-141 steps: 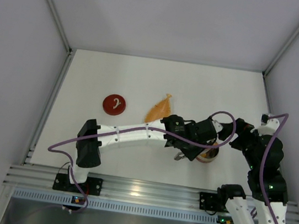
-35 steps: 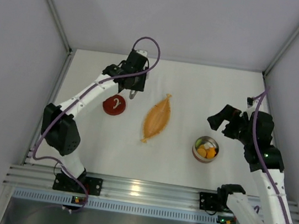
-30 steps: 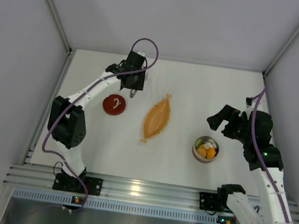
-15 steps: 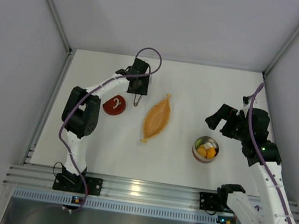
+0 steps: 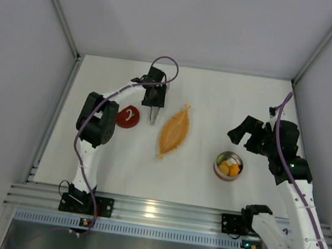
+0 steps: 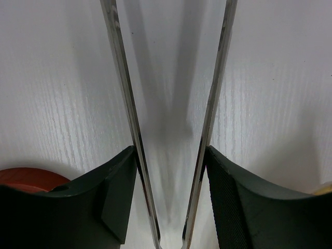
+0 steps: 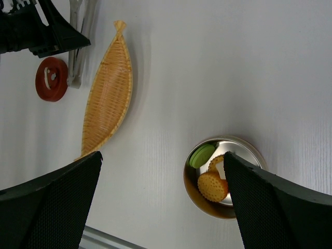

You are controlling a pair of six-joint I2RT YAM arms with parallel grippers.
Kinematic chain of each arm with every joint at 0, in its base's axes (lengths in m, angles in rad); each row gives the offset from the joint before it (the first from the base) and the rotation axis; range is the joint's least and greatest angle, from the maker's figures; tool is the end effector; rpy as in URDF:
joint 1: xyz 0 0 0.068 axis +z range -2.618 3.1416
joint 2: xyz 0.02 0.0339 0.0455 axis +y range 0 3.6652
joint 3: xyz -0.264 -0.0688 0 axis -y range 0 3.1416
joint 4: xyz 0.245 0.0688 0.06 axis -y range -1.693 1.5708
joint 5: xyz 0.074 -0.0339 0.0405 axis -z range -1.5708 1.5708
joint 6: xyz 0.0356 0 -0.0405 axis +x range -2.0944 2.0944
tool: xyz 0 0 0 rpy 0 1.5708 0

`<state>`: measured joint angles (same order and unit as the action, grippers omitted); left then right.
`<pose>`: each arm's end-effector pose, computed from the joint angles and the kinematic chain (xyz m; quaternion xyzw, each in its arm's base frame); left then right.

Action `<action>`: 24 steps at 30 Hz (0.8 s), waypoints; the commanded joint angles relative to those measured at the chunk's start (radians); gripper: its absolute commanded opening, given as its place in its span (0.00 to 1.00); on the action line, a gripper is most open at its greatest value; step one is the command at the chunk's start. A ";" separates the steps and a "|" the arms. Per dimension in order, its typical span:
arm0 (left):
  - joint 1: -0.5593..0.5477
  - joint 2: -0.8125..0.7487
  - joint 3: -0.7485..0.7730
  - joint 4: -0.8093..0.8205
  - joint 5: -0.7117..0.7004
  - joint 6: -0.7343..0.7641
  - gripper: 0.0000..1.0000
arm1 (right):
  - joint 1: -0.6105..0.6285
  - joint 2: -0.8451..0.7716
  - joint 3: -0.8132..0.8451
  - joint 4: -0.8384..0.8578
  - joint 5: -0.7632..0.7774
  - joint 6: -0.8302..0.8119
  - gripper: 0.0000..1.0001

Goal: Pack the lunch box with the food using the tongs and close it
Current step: Place the clamp at the center of the board.

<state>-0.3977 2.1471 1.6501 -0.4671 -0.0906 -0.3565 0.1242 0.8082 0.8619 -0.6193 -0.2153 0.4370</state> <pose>0.4348 -0.1792 0.1809 0.0061 0.9534 -0.0697 0.2934 0.1686 0.0287 0.3192 0.0846 0.8687 0.2231 0.4341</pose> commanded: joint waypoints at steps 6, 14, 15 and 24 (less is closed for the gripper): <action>0.002 -0.001 0.097 0.015 0.026 0.014 0.64 | 0.006 -0.014 0.002 0.053 -0.016 -0.020 0.99; 0.003 0.005 0.134 -0.002 0.035 0.019 0.66 | 0.006 -0.020 0.002 0.049 -0.018 -0.021 1.00; 0.002 0.007 0.135 -0.004 0.037 0.019 0.66 | 0.006 -0.020 0.000 0.049 -0.018 -0.023 1.00; 0.003 0.036 0.169 -0.027 0.043 0.022 0.68 | 0.008 -0.021 0.000 0.047 -0.018 -0.024 0.99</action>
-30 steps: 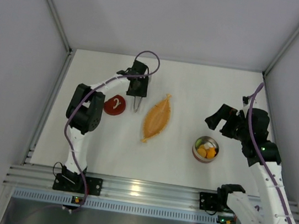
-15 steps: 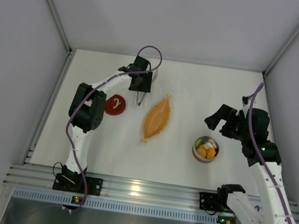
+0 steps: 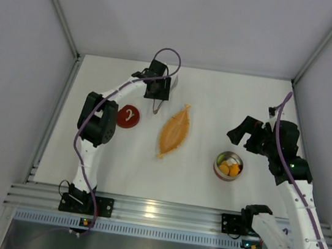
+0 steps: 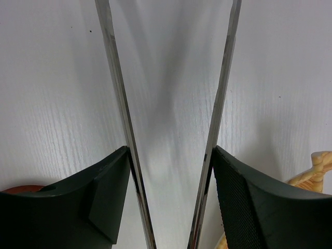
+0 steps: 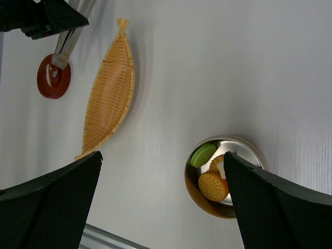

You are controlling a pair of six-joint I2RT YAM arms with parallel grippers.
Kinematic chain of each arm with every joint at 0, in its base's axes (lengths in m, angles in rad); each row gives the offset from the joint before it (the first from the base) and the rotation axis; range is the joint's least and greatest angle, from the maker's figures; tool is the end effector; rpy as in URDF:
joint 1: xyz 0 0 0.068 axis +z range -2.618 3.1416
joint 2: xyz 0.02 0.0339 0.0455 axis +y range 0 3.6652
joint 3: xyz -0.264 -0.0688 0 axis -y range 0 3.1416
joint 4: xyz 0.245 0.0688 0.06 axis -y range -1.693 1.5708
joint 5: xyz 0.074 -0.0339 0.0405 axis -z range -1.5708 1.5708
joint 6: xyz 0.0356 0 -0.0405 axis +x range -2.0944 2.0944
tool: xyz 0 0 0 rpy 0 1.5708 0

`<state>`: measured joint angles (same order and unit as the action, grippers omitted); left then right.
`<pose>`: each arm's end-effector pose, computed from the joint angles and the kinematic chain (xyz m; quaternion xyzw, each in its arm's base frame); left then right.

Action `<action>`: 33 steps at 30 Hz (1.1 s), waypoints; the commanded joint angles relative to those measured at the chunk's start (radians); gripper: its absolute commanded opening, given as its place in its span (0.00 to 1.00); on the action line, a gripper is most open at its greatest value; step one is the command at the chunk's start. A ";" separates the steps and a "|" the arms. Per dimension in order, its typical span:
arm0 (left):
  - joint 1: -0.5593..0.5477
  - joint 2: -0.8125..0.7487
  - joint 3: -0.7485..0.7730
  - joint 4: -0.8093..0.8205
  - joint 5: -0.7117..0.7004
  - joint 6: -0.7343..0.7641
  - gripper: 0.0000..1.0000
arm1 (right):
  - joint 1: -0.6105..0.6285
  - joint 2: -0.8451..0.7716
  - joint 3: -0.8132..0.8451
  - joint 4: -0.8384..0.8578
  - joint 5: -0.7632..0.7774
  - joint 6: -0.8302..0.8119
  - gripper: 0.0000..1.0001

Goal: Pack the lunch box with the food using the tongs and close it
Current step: Place the clamp at the center of the board.

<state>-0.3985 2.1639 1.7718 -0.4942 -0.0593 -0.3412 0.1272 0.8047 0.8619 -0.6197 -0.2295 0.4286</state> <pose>0.4489 -0.1867 0.2094 0.0170 0.9415 -0.0952 0.3229 0.1677 0.0296 0.3197 0.0759 0.8683 0.2281 0.4340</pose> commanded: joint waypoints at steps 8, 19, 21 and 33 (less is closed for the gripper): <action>0.004 0.042 0.071 -0.043 -0.014 0.004 0.70 | 0.006 -0.018 -0.001 0.048 -0.004 -0.017 0.99; 0.003 0.096 0.126 -0.106 -0.028 0.011 0.72 | 0.009 -0.009 -0.003 0.051 -0.005 -0.017 1.00; 0.003 0.102 0.127 -0.109 -0.030 0.011 0.73 | 0.012 -0.007 -0.003 0.052 -0.007 -0.017 0.99; -0.002 0.056 0.115 -0.104 -0.060 0.019 0.77 | 0.014 -0.004 -0.004 0.057 -0.011 -0.019 0.99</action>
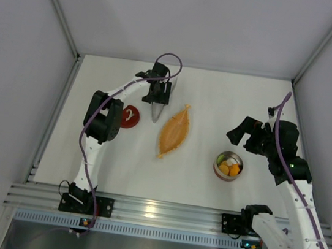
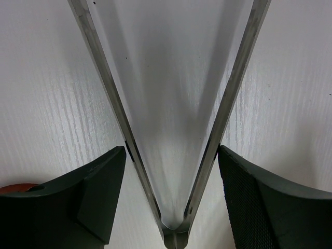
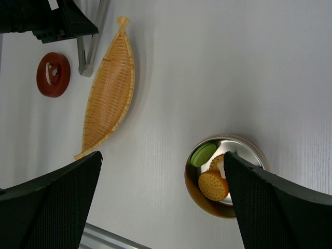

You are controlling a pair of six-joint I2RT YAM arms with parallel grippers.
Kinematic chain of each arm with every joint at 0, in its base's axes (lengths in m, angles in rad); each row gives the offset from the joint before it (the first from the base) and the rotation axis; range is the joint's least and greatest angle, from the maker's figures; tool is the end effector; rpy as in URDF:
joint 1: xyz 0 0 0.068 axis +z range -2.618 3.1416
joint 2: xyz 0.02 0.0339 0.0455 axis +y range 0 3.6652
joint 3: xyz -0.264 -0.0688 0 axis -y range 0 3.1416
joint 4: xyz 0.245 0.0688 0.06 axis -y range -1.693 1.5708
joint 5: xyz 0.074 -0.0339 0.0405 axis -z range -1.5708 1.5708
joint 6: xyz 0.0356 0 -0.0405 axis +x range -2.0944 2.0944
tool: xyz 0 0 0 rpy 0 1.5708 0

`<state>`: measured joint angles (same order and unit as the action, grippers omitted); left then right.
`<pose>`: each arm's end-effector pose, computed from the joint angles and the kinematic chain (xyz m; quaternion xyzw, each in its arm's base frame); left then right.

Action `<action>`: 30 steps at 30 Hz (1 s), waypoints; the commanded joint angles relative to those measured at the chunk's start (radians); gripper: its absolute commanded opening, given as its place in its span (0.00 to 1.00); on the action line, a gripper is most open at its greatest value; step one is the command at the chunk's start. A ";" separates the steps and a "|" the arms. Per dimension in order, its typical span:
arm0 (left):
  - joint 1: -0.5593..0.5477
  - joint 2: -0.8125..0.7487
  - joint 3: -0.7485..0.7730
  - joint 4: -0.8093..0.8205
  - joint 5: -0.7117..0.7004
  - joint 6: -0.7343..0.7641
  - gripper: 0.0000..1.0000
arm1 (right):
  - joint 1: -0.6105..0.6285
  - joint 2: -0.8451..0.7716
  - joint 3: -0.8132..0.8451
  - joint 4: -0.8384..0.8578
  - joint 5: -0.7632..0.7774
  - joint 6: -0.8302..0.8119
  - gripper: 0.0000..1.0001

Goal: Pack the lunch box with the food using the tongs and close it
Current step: Place the clamp at the center of the board.

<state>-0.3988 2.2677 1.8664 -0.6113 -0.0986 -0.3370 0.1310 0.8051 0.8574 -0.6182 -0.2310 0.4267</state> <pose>0.4588 -0.1895 0.1827 0.0161 0.9601 -0.0548 0.2738 0.1678 0.0303 0.3183 0.0734 0.8692 0.2288 0.4321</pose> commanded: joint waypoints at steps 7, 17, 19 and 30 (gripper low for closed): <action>-0.014 -0.134 0.002 0.024 -0.035 0.019 0.77 | 0.012 -0.003 0.000 0.055 -0.010 -0.016 1.00; -0.038 -0.330 -0.206 0.011 -0.191 -0.069 0.72 | 0.013 -0.004 -0.001 0.057 -0.018 -0.016 1.00; -0.038 -0.370 -0.308 0.025 -0.225 -0.106 0.70 | 0.015 -0.006 -0.003 0.055 -0.019 -0.016 1.00; -0.038 -0.514 -0.553 0.065 -0.317 -0.169 0.65 | 0.022 -0.009 -0.009 0.060 -0.019 -0.014 1.00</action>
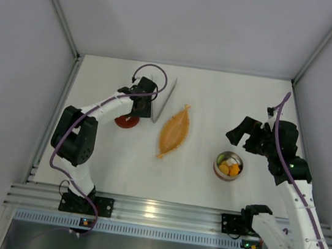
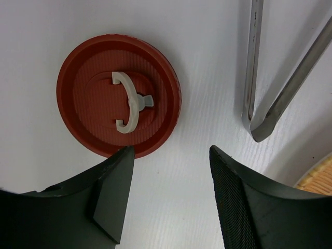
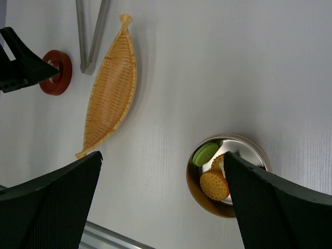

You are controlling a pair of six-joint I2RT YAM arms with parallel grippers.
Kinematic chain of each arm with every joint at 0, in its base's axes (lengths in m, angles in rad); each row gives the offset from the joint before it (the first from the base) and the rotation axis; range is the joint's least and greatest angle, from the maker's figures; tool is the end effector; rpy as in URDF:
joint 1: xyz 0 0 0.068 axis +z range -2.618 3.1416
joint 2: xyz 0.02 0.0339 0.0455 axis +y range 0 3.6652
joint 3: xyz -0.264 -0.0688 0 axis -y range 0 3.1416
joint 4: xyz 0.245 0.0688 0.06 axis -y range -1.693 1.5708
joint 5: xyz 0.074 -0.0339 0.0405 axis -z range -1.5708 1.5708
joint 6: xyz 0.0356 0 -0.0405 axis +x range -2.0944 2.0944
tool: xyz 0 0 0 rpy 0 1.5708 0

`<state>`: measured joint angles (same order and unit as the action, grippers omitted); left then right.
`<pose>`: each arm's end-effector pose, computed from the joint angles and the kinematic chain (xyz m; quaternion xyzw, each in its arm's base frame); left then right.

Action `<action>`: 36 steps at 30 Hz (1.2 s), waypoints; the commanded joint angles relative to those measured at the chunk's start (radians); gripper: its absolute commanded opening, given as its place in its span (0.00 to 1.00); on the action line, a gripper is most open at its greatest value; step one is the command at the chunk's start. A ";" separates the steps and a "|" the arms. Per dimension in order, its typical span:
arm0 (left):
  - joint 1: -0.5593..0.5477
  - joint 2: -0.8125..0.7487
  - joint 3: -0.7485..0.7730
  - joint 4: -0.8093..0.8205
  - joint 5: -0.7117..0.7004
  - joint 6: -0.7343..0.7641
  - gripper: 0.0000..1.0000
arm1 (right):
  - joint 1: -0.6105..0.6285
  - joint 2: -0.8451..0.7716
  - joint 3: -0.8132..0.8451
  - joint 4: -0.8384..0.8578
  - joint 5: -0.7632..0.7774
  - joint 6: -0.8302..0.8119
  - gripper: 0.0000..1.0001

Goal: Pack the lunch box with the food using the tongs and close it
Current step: Place the clamp at the center of the board, then pick up the box lid from the center of the board.

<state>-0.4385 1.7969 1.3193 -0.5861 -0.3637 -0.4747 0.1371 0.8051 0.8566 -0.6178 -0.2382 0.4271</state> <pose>0.3462 -0.1484 0.2177 -0.0626 0.9511 0.0484 0.2986 0.1675 0.0316 0.3181 0.0692 0.8694 0.2331 0.4301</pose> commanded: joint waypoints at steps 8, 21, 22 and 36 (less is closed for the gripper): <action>0.001 -0.022 -0.019 0.058 -0.112 -0.041 0.61 | 0.018 -0.011 -0.010 0.058 -0.010 -0.016 1.00; 0.015 0.051 -0.002 0.068 -0.152 -0.025 0.57 | 0.024 -0.009 -0.005 0.056 -0.006 -0.017 0.99; 0.018 0.061 -0.003 0.071 -0.150 -0.024 0.57 | 0.024 -0.009 -0.007 0.058 -0.003 -0.017 0.99; 0.049 0.110 -0.008 0.101 -0.155 -0.013 0.53 | 0.030 -0.006 -0.010 0.055 0.022 -0.024 0.99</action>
<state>-0.3985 1.8870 1.3033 -0.5259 -0.4961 -0.4953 0.1486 0.8051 0.8433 -0.6151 -0.2306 0.4194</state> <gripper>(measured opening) 0.532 0.993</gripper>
